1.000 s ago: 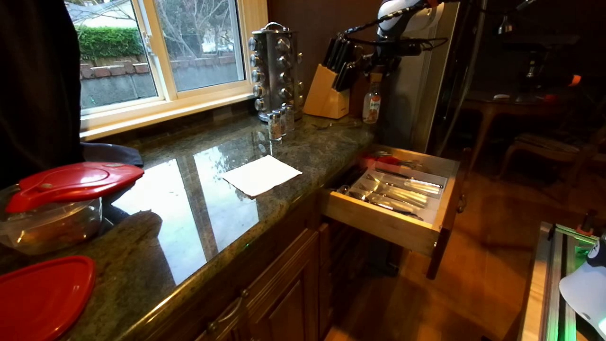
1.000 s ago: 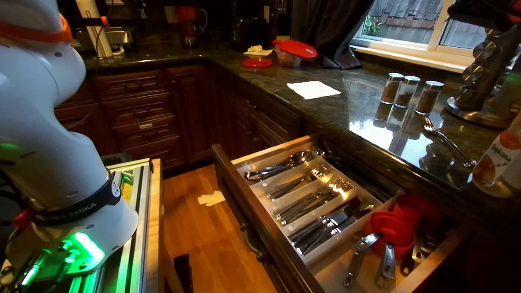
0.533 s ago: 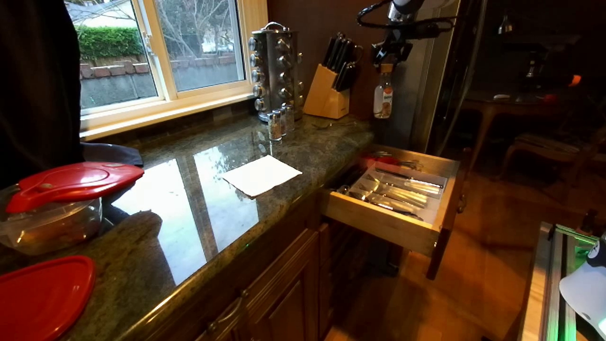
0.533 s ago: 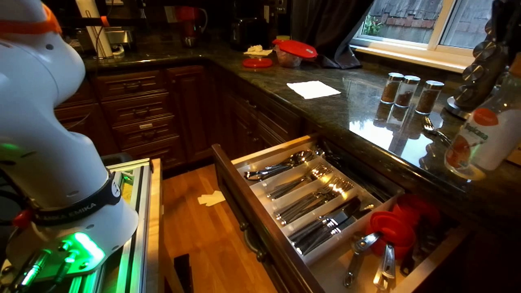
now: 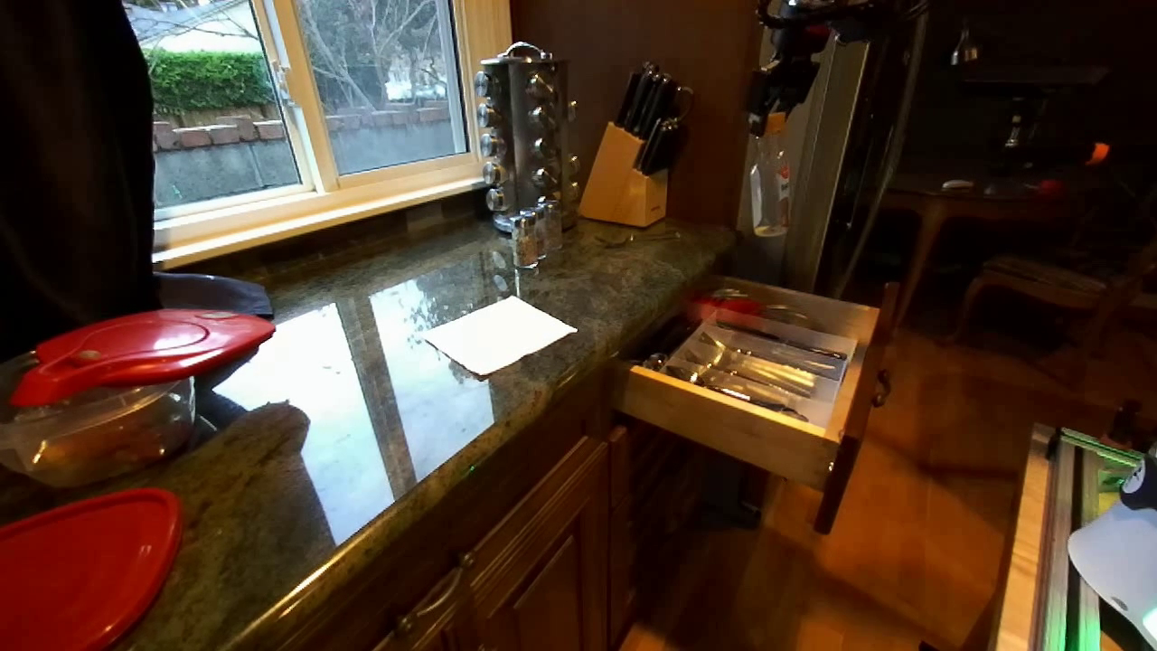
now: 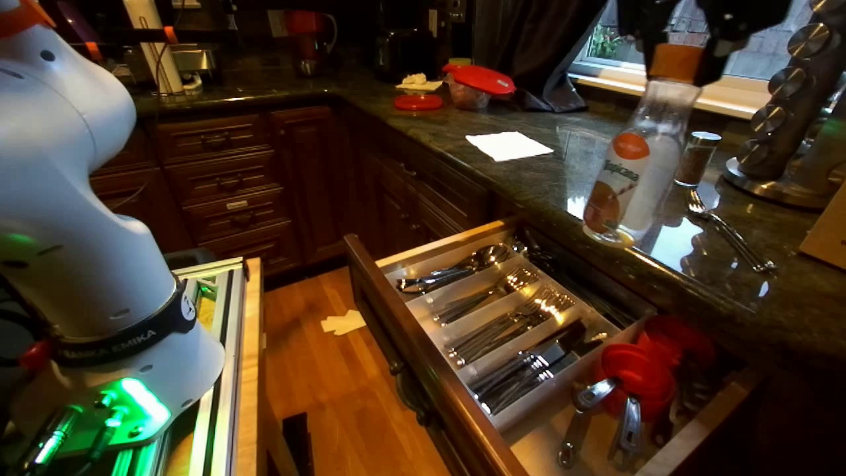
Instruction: Move the bottle to the left
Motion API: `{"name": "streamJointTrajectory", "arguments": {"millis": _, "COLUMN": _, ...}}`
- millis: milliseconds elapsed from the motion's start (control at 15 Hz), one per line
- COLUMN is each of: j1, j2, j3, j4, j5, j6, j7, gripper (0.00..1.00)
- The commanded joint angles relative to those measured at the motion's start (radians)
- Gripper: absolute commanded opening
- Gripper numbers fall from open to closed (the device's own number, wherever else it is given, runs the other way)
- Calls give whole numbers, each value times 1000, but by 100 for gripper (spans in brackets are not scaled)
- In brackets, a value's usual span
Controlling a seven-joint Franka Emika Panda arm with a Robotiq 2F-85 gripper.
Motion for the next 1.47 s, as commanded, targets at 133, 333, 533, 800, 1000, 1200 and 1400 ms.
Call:
{"name": "streamJointTrajectory", "arguments": {"millis": 133, "j1": 101, "j2": -209, "j3": 48, "j4": -246, "j5": 44, "j6": 59, "j7": -170, "gripper": 29}}
{"name": "streamJointTrajectory", "arguments": {"millis": 333, "j1": 191, "j2": -267, "j3": 47, "j4": -319, "j5": 144, "j6": 83, "j7": -259, "gripper": 29}}
{"name": "streamJointTrajectory", "arguments": {"millis": 533, "j1": 164, "j2": -211, "j3": 64, "j4": -252, "j5": 89, "j6": 55, "j7": -187, "gripper": 54}}
{"name": "streamJointTrajectory", "arguments": {"millis": 800, "j1": 154, "j2": -202, "j3": 58, "j4": -243, "j5": 87, "j6": 55, "j7": -187, "gripper": 54}}
{"name": "streamJointTrajectory", "arguments": {"millis": 1000, "j1": 178, "j2": -201, "j3": 60, "j4": -244, "j5": 108, "j6": 66, "j7": -220, "gripper": 29}}
{"name": "streamJointTrajectory", "arguments": {"millis": 1200, "j1": 267, "j2": -185, "j3": 114, "j4": -222, "j5": 135, "j6": 89, "j7": -291, "gripper": 29}}
{"name": "streamJointTrajectory", "arguments": {"millis": 1400, "j1": 357, "j2": -133, "j3": 188, "j4": -162, "j5": 145, "j6": 100, "j7": -309, "gripper": 29}}
